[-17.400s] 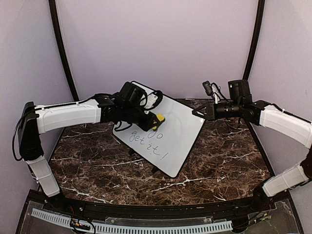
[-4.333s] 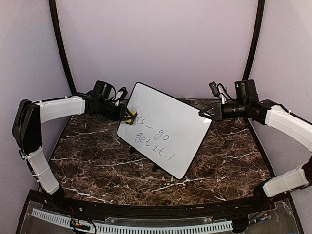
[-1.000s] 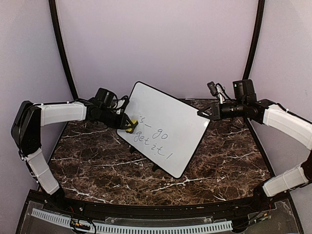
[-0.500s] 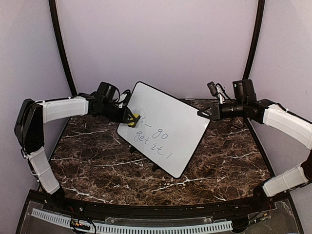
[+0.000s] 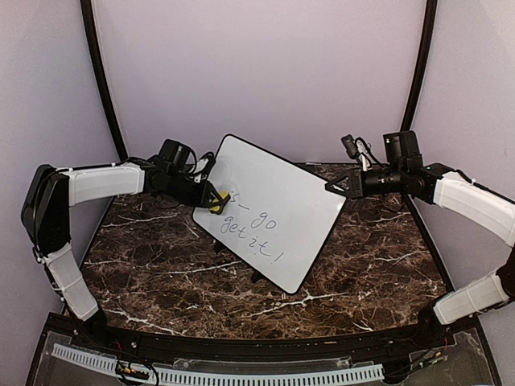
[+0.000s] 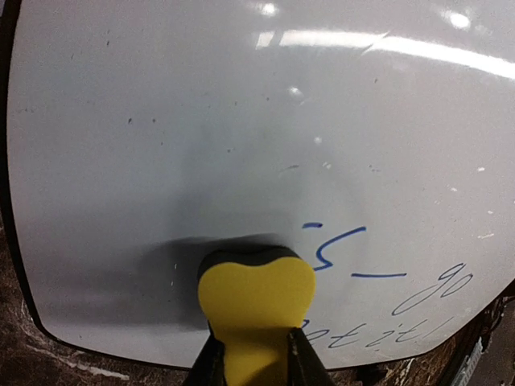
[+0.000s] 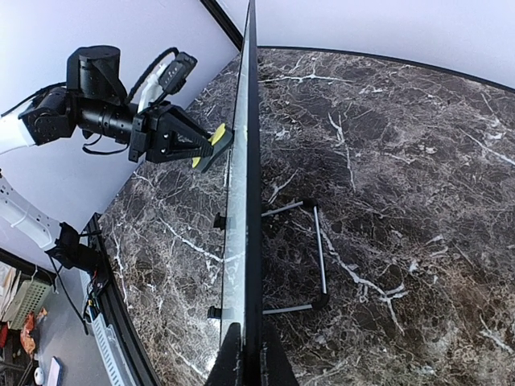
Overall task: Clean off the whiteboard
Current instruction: Erase the center of the whiteboard.
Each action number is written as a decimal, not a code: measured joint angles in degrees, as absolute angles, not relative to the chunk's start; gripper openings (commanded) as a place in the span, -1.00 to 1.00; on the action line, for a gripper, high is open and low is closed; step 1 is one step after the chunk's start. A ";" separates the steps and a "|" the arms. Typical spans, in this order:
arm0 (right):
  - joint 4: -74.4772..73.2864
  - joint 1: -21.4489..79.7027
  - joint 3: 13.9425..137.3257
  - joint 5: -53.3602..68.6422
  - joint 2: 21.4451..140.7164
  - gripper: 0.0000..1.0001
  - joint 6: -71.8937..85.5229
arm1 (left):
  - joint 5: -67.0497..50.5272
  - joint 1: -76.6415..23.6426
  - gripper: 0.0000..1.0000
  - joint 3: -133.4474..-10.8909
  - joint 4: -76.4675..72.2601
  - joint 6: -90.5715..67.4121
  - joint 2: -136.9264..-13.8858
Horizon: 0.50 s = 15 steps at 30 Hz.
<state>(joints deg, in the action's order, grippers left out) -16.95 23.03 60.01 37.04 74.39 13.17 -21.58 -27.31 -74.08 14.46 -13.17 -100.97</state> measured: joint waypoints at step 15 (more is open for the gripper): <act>-16.78 23.20 60.10 37.04 74.43 -1.00 13.19 | -21.37 -28.14 -0.93 -77.60 16.62 -12.82 -101.73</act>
